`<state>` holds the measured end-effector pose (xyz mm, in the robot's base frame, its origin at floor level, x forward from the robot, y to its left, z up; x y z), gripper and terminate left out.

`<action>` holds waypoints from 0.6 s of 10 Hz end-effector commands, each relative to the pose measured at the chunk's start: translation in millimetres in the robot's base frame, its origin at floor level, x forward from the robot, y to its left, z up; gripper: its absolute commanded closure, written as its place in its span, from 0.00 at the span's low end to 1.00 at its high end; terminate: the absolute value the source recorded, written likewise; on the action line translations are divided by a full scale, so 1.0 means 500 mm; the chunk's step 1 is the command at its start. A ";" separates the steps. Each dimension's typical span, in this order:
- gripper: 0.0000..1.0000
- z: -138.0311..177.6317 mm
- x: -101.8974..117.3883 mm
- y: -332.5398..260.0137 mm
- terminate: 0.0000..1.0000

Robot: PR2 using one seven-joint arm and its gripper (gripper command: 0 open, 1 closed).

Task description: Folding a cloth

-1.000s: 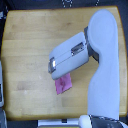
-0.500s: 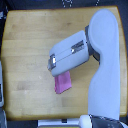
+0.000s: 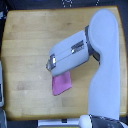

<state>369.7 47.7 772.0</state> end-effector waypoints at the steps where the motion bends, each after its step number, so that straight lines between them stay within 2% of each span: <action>1: 0.00 0.039 0.007 -0.028 0.00; 3: 0.00 0.071 0.028 -0.045 0.00; 4: 0.00 0.115 0.064 -0.058 0.00; 5: 0.00 0.127 0.071 -0.061 0.00; 6: 0.00 0.184 0.113 -0.092 0.00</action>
<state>377.2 33.3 792.9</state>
